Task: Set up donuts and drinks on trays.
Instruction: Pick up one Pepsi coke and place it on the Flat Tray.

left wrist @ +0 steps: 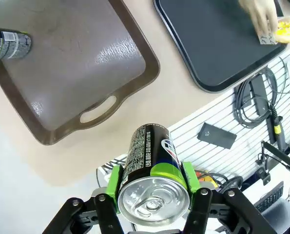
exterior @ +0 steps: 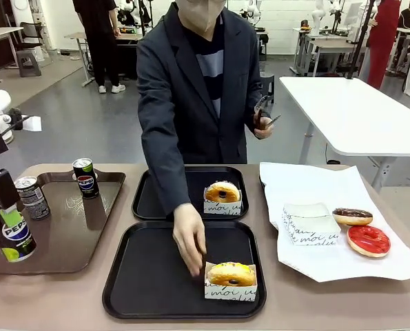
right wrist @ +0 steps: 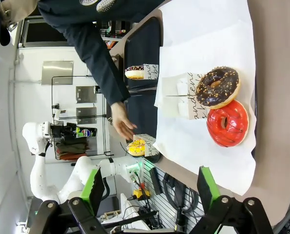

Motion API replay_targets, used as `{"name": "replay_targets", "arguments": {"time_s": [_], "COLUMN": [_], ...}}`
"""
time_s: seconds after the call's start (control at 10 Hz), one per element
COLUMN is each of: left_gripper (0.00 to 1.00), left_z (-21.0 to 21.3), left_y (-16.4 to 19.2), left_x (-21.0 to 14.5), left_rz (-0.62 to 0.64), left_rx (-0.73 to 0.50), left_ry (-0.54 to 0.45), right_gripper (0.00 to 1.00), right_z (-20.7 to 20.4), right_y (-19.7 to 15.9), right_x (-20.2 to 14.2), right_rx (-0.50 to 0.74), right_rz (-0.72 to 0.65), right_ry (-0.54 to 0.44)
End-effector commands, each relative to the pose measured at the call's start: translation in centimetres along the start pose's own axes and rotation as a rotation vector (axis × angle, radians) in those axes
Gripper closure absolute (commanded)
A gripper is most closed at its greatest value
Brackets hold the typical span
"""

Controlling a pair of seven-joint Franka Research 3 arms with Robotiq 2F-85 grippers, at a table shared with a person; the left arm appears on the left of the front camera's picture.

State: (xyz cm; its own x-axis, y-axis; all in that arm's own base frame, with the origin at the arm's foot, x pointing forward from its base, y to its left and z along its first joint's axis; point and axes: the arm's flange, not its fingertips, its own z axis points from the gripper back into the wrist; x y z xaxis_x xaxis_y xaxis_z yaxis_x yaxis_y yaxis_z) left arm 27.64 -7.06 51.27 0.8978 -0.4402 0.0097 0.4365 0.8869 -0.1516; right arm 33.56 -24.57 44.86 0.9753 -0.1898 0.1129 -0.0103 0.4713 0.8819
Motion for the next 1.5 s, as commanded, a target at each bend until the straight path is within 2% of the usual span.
{"name": "replay_targets", "arguments": {"time_s": [0.0,0.2,0.4,0.7,0.9,1.1,1.4], "left_gripper": [0.41,0.41,0.41,0.41,0.41,0.41,0.41], "left_z": [-0.2,-0.3,-0.2,-0.8,-2.9,-6.4,-10.2], "left_y": [-0.5,-0.2,-0.3,-4.5,-6.1,-7.1,-7.5], "left_x": [0.3,0.1,6.4,17.7,24.1,27.3,29.3], "left_rz": [-0.014,-0.006,0.050,0.066,0.083,0.055,-0.007], "left_rx": [-0.001,-0.001,0.010,0.071,0.116,0.139,0.189], "left_ry": [0.026,0.013,-0.024,-0.082,-0.100,-0.105,-0.137], "right_gripper": [0.00,0.00,0.00,0.00,0.00,0.00,0.00], "right_z": [0.1,0.1,0.1,0.1,0.1,0.1,0.1], "right_y": [0.1,0.1,0.1,0.1,0.1,0.1,0.1], "right_x": [-0.1,-0.1,-0.1,-0.1,-0.1,-0.1,-0.1], "right_rx": [0.007,0.007,0.007,0.007,0.007,0.007,0.007], "right_rz": [0.002,0.002,0.002,0.002,0.002,0.002,0.002], "right_ry": [0.000,0.000,0.000,0.000,0.000,0.000,0.000]}}
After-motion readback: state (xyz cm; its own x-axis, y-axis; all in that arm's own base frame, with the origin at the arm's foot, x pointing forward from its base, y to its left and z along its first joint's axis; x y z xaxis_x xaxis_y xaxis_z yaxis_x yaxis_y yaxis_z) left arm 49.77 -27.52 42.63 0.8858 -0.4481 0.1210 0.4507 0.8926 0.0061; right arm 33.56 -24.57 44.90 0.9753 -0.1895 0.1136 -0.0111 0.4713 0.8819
